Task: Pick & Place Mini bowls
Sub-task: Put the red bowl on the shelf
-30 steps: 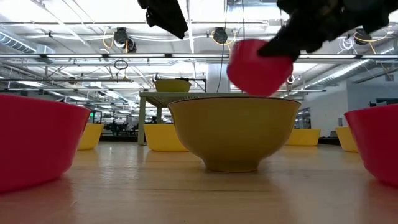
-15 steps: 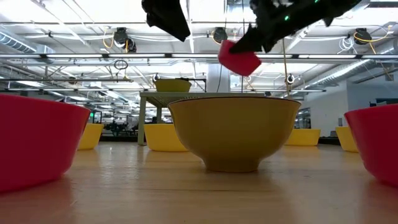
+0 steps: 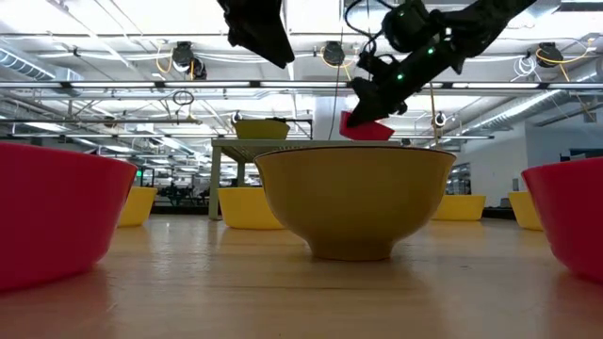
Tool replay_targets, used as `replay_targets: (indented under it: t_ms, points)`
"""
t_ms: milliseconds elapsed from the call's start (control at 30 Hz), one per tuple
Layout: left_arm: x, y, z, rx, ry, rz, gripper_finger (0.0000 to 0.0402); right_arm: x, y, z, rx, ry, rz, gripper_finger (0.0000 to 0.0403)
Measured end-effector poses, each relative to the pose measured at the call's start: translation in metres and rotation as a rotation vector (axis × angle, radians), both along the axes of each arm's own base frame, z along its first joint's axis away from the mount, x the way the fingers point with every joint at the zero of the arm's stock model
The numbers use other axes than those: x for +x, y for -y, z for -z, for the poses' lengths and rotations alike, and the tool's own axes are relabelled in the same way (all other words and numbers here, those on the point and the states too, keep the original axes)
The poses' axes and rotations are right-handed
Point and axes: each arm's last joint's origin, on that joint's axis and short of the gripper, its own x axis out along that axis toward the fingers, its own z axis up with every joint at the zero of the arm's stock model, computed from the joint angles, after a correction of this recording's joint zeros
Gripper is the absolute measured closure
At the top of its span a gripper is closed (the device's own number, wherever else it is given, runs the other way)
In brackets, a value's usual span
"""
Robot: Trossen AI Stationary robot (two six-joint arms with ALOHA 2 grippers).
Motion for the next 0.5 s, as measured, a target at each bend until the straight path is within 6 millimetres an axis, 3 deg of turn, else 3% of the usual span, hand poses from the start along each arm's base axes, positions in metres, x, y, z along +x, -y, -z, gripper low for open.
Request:
replay_targets:
  t_ms: [500]
  points:
    - [-0.002,-0.016,0.001,0.028,-0.037,-0.012,0.0238,0.029,0.026,-0.017,0.019,-0.055,0.027,0.0399]
